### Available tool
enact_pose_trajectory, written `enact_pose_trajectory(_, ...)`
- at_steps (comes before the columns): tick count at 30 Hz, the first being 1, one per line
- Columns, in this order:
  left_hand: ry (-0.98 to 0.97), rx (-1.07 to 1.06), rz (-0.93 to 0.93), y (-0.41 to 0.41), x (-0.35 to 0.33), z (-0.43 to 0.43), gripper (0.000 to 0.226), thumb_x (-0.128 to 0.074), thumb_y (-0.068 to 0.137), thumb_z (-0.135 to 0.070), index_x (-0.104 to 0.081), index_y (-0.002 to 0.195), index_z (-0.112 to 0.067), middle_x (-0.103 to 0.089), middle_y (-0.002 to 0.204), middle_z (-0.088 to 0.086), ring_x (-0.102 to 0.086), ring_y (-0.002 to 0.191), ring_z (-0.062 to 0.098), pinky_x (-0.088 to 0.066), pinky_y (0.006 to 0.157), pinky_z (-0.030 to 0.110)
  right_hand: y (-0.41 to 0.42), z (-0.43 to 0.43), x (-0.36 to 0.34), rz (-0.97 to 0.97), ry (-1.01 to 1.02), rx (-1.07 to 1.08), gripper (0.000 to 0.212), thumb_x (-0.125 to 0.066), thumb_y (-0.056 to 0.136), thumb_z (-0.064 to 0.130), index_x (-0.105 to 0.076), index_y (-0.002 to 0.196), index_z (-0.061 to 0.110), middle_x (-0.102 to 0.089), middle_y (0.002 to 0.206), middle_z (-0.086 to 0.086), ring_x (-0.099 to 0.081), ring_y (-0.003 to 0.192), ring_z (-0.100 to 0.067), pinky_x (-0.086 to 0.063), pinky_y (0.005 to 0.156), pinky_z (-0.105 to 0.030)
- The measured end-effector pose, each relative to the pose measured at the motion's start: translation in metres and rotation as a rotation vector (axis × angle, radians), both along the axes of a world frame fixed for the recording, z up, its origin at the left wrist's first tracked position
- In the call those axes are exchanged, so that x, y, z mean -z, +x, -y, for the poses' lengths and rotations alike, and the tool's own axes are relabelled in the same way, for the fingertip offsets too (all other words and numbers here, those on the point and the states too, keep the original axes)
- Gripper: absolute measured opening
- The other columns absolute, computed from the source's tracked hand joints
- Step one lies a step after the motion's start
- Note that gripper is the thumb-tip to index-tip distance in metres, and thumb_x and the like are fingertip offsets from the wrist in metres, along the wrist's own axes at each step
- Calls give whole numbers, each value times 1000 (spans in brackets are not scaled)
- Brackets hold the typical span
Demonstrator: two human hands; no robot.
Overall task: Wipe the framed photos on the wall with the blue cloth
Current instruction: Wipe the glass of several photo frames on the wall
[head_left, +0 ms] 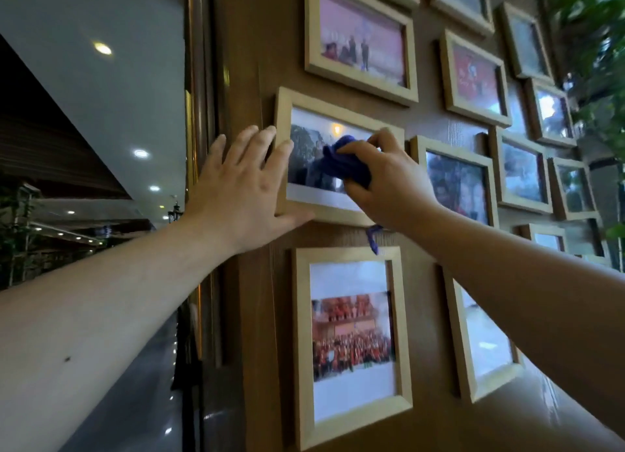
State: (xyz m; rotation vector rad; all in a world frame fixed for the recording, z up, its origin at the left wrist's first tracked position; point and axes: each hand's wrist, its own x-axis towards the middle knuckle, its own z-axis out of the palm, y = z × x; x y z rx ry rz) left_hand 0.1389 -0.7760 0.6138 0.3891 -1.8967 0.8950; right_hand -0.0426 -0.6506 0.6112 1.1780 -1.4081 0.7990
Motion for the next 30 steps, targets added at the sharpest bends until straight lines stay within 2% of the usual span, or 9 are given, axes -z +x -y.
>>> enact_pose_trajectory(2,75,-11,-8,-8,-6,4,112,-25,67,-88,-3,150,-17,-5,161,10,0,147,27,-7,118,55,7,12,-21,0,-49,-58,47,-58,84,36,-44,128,30,-43,117,-4,-48,83,-16,-49,65,-31)
enact_pose_trajectory(5,143,-2,-41,-22,-6,13,117,-26,64,-91,6,150,-19,1,162,5,9,147,24,-5,118,54,19,32,-44,-2,-75,-119,46,-59,84,34,-44,128,31,-41,116,-3,-50,84,-17,-49,65,-30)
enact_pose_trajectory(9,55,-55,-89,-31,1,27,113,-31,67,-87,-7,150,-15,-11,161,8,6,147,27,-13,116,58,16,51,-46,-110,-31,-3,47,-58,85,36,-43,129,32,-41,118,-4,-51,82,-19,-48,63,-32)
enact_pose_trajectory(11,35,-42,-94,-31,1,29,112,-29,67,-86,-10,150,-14,-14,161,9,4,148,27,-18,115,59,-3,49,-41,-106,-11,45,48,-57,85,38,-42,130,34,-39,122,-3,-48,83,-16,-40,59,-25)
enact_pose_trajectory(13,29,-21,-90,-31,2,29,112,-28,66,-86,-11,149,-13,-16,160,10,2,148,28,-21,114,59,-27,40,-36,-38,-35,82,46,-57,85,40,-43,129,34,-39,123,-3,-45,82,-14,-33,55,-22)
enact_pose_trajectory(21,39,-1,-95,-33,4,30,113,-34,67,-85,-10,150,-12,-15,161,10,4,148,27,-22,114,59,-71,19,-29,213,-110,174,41,-57,83,38,-49,122,29,-43,110,-4,-46,76,-21,-34,55,-28)
enact_pose_trajectory(23,41,0,-96,-33,4,29,113,-33,67,-85,-10,150,-12,-14,161,10,5,148,27,-22,114,59,-53,26,-32,169,-78,102,42,-57,84,37,-48,124,31,-43,114,-3,-47,77,-18,-35,54,-25)
enact_pose_trajectory(26,39,-1,-97,-32,4,29,112,-30,67,-85,-9,150,-12,-14,161,10,5,148,27,-22,114,59,-15,43,-30,-17,33,17,48,-59,83,38,-42,128,35,-39,121,1,-47,83,-13,-41,64,-23)
enact_pose_trajectory(30,33,2,-100,-31,4,29,110,-33,70,-84,-8,150,-12,-12,161,9,5,148,26,-21,114,58,-1,46,-21,-161,124,17,48,-56,83,41,-43,129,35,-38,125,0,-46,87,-11,-44,68,-27)
